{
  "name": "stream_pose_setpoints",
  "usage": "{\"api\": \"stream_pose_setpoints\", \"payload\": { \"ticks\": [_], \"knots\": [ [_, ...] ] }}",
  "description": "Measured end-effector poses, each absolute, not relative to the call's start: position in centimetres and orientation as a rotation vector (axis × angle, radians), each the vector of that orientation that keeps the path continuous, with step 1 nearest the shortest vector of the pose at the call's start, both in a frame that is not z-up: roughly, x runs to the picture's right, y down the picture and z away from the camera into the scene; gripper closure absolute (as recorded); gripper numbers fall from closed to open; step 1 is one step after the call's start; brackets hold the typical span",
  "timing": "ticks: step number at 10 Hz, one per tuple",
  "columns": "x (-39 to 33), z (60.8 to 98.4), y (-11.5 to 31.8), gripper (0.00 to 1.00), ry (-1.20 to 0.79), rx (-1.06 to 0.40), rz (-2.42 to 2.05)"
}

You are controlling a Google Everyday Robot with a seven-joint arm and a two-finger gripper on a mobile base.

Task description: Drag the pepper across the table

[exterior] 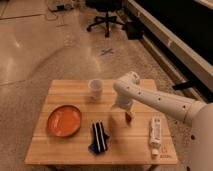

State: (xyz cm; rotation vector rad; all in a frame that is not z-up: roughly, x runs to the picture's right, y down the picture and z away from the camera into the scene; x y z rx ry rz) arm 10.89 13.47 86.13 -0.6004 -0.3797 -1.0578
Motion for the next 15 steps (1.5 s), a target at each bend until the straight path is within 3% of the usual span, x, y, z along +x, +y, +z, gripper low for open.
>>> {"api": "stream_pose_setpoints", "payload": {
  "ticks": [2, 10, 15],
  "knots": [
    [12.4, 87.3, 14.0, 0.22, -0.365, -0.628, -1.054],
    [12.9, 87.5, 15.4, 0.97, -0.405, -0.663, -1.004],
    [11.6, 84.5, 17.6, 1.00, -0.481, -0.691, -1.021]
  ]
}}
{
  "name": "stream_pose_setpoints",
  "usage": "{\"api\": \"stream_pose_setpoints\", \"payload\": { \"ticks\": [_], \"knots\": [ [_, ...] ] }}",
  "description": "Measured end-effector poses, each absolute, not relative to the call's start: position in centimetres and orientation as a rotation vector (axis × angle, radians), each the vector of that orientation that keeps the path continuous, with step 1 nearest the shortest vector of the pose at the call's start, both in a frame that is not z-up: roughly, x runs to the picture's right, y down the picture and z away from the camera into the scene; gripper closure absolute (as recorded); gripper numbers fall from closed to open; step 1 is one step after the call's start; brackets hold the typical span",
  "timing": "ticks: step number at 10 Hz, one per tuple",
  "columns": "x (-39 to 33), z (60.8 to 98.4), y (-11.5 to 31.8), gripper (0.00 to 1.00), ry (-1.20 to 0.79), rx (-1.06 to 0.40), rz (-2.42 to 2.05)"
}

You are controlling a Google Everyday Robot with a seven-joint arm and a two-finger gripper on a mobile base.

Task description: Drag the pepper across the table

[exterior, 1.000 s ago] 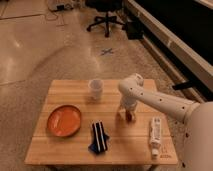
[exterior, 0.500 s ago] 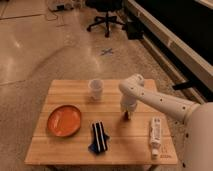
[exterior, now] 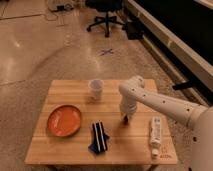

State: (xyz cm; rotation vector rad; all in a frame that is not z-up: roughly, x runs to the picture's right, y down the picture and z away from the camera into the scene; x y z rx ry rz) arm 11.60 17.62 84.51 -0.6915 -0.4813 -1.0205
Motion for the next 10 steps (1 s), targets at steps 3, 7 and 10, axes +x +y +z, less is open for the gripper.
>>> {"api": "stream_pose_setpoints", "payload": {
  "ticks": [3, 7, 10],
  "knots": [
    [11.2, 83.3, 19.4, 1.00, -0.527, -0.710, -1.022],
    [10.0, 81.9, 21.9, 1.00, -0.591, -0.729, -1.027],
    [9.5, 80.7, 23.1, 1.00, -0.627, -0.732, -1.031]
  ]
}}
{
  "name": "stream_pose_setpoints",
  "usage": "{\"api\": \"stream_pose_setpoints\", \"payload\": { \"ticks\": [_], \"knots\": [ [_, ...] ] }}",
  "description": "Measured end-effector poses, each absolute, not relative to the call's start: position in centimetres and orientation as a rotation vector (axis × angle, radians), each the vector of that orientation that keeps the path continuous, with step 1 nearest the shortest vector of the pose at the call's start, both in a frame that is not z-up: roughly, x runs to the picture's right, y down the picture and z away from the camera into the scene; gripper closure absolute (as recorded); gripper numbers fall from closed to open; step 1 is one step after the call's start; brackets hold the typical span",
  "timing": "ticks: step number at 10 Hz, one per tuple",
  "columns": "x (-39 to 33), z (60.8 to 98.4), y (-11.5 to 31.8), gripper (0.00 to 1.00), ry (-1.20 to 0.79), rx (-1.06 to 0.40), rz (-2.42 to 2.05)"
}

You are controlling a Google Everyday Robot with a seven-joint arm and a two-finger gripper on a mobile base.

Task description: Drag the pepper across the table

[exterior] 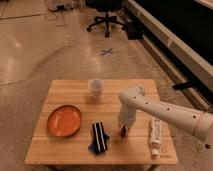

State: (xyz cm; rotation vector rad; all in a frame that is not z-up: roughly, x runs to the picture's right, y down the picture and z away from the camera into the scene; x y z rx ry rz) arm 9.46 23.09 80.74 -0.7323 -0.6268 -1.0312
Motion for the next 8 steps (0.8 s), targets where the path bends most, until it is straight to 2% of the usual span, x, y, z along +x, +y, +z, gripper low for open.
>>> {"api": "stream_pose_setpoints", "payload": {
  "ticks": [3, 4, 6, 8],
  "knots": [
    [9.4, 79.9, 23.9, 1.00, -0.651, -0.732, -1.043],
    [9.4, 79.4, 24.2, 0.95, -0.666, -0.723, -1.062],
    [9.5, 79.0, 24.4, 0.80, -0.681, -0.699, -1.085],
    [9.8, 78.2, 24.7, 0.56, -0.701, -0.670, -1.116]
  ]
}}
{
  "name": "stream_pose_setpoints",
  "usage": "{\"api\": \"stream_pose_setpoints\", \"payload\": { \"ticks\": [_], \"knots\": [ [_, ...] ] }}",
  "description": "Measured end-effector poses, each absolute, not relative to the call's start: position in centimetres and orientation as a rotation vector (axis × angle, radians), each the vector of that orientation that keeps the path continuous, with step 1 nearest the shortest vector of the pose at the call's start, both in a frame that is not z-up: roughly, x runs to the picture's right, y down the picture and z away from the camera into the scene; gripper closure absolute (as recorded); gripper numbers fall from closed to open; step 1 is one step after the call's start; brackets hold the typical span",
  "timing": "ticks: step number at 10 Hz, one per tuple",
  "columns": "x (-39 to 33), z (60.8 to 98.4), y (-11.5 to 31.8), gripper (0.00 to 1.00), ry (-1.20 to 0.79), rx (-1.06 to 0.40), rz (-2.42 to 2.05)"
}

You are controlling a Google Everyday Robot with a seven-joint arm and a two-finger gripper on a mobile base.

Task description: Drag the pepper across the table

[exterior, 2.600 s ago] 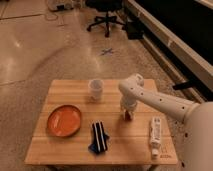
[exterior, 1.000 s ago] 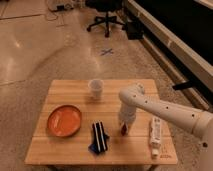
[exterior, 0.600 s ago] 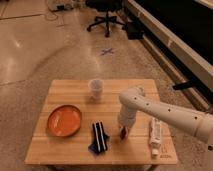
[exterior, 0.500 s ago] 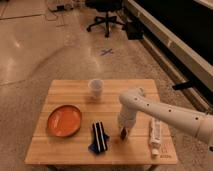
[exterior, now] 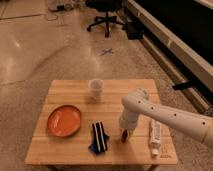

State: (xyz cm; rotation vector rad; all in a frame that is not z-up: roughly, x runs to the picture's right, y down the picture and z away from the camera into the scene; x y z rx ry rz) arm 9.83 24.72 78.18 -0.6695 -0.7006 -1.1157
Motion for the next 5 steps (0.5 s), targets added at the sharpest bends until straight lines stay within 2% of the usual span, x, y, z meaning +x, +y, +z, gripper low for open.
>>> {"api": "stream_pose_setpoints", "payload": {
  "ticks": [2, 3, 5],
  "knots": [
    [10.10, 77.48, 25.21, 0.40, -0.717, -0.665, -1.138],
    [10.38, 77.03, 25.48, 0.37, -0.725, -0.669, -1.147],
    [10.39, 77.01, 25.46, 0.37, -0.724, -0.669, -1.148]
  ]
}}
